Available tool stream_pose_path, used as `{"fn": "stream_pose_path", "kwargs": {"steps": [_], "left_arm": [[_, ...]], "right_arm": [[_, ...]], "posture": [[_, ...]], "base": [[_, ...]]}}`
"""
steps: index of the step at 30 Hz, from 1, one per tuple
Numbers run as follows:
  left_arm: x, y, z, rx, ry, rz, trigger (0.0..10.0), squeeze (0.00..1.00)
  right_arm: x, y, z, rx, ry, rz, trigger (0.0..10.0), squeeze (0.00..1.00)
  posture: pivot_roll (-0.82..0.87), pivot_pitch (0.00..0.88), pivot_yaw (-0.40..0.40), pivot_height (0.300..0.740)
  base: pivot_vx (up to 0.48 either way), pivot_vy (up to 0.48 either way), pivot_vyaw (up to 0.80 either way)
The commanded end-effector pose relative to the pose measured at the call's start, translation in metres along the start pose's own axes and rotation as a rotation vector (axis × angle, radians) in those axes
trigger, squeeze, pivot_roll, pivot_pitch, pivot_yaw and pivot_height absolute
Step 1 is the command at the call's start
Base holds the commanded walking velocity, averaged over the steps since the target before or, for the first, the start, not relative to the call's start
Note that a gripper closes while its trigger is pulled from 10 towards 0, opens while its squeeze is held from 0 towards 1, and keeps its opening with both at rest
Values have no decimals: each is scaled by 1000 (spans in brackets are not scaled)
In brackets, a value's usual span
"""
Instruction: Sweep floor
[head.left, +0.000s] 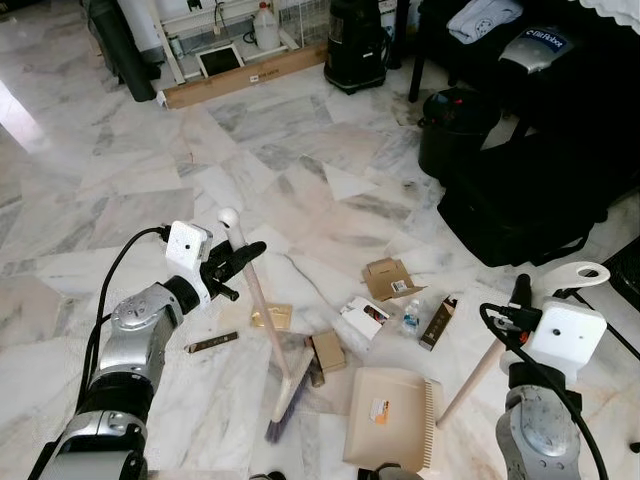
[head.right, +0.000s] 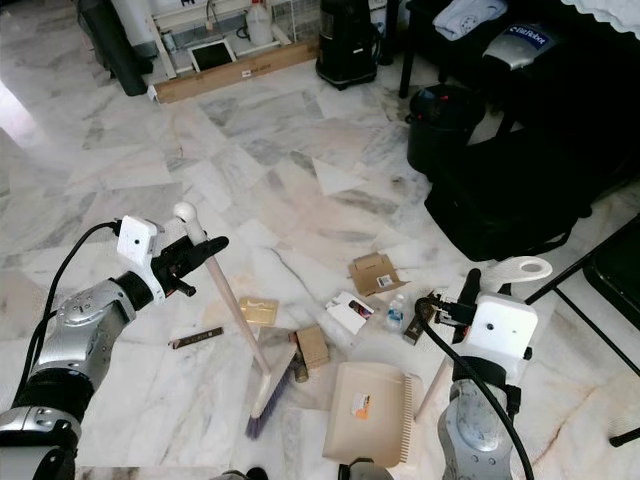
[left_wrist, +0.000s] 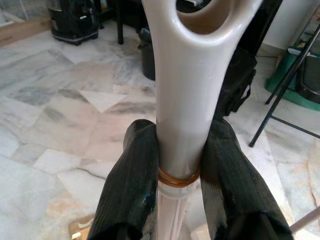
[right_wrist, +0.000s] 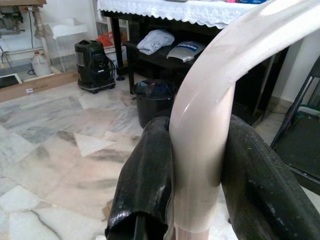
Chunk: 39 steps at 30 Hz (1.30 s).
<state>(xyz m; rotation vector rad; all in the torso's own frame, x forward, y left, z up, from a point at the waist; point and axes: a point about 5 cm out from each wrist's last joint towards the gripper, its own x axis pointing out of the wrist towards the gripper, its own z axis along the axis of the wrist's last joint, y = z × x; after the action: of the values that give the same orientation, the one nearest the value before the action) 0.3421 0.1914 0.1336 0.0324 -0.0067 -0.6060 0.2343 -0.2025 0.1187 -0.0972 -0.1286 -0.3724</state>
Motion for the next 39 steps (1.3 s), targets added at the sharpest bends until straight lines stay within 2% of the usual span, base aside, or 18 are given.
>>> {"fn": "stream_pose_path", "kwargs": {"steps": [1,5,11,25,30,39], "left_arm": [[-7,11,12,34,-41,63,10000,0],[-10,17,21,75,-76,129,10000,0],[-16,32,38,134,-185,327,10000,0],[-2,21,23,76,-177,354,10000,0],[7,15,9,58,-138,360,10000,0],[18,7,5,46,-143,357,10000,0]], "right_arm": [[1,2,3,17,-24,3,10000,0],[1,2,3,19,-23,4,10000,0],[2,3,2,20,-23,6,10000,0],[0,3,2,19,-24,7,10000,0],[-2,3,2,20,-24,0,10000,0],[-5,3,1,22,-19,-4,10000,0]], "posture": [[-79,139,79,740],[-75,137,79,740],[-76,134,78,740],[-92,138,81,740],[-101,138,90,740],[-105,144,96,740]], "base": [[0,0,0],[0,0,0],[0,0,0],[0,0,0],[0,0,0],[0,0,0]]}}
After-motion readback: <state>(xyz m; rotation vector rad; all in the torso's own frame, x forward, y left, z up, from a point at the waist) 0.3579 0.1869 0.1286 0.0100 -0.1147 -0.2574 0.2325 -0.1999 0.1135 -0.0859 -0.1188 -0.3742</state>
